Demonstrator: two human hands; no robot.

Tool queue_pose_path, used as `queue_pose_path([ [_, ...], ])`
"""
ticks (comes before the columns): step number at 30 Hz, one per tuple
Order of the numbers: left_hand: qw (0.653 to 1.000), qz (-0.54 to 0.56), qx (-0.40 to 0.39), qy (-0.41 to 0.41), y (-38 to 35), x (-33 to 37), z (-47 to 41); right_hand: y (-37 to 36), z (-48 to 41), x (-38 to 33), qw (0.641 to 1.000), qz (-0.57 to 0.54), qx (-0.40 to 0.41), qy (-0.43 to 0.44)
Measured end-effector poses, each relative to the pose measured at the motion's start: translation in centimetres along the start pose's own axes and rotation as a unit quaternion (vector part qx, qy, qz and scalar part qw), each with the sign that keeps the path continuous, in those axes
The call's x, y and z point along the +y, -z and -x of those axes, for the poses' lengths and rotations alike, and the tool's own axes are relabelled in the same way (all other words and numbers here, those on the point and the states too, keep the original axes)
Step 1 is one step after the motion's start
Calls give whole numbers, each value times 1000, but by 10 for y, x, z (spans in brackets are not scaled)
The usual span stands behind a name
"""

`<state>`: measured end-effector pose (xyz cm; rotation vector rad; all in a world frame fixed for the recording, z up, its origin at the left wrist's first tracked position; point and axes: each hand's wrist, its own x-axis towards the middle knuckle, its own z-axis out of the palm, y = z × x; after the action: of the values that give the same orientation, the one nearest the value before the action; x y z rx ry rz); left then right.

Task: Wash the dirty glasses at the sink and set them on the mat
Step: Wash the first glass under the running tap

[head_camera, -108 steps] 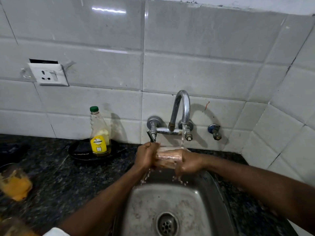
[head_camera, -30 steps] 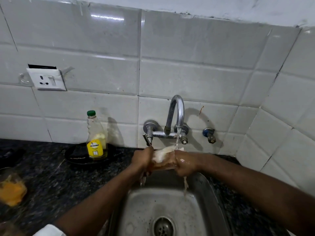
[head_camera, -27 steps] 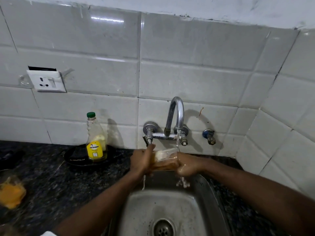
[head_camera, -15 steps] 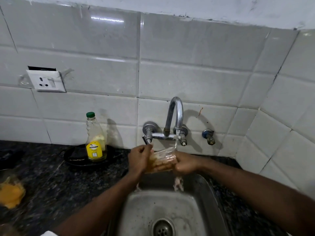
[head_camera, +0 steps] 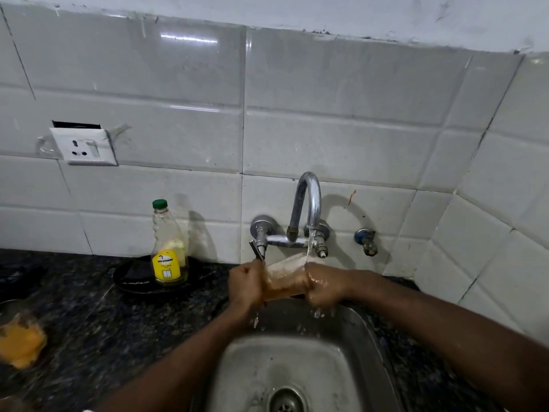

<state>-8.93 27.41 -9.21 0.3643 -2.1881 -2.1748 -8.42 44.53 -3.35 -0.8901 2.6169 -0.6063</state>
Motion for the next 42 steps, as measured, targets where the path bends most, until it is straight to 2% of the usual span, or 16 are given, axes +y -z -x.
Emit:
queue_pose_path([
  [2,986,-20,-90,141,5,10,-6,-4,5,0,990,122,4,66],
  [4,975,-14,-154,160,11,15,-7,-3,5,2,994,95,-4,50],
  [8,990,22,-44,-131,6,7,6,2,3,0,995,-81,-18,-55],
  [9,989,0,-20,-147,3,5,3,2,4,0,995,-77,-12,-66],
  [14,979,-51,-137,142,4,19,-8,1,11,-6,998,-41,-38,-36],
  [16,993,-6,-98,72,5,15,-7,-1,6,-3,996,-76,-8,-53],
  [19,991,-14,-11,-136,3,5,-5,-3,2,-1,989,-128,14,-79],
  [21,997,-49,-11,-64,2,12,-9,-2,1,-6,996,-77,-6,-48],
  [23,990,-63,-75,100,5,23,-7,-5,2,-4,1000,1,2,2],
  [25,982,-39,-112,148,9,28,-6,-7,4,-3,1000,-7,11,-25],
  [29,990,-30,-10,-140,9,11,-1,7,2,-11,993,-89,8,-78],
  [30,988,-30,0,-155,7,8,-2,8,2,-11,992,-96,0,-78],
  [35,989,-54,-78,112,7,23,-7,2,3,-11,999,23,-7,-47],
  [37,998,-22,-57,33,9,18,-7,1,2,-8,998,-16,-5,-53],
  [40,981,-21,3,-193,9,7,4,7,0,-10,990,-111,1,-91],
  [42,987,-44,-1,-153,7,13,1,10,1,-11,995,-79,-3,-65],
])
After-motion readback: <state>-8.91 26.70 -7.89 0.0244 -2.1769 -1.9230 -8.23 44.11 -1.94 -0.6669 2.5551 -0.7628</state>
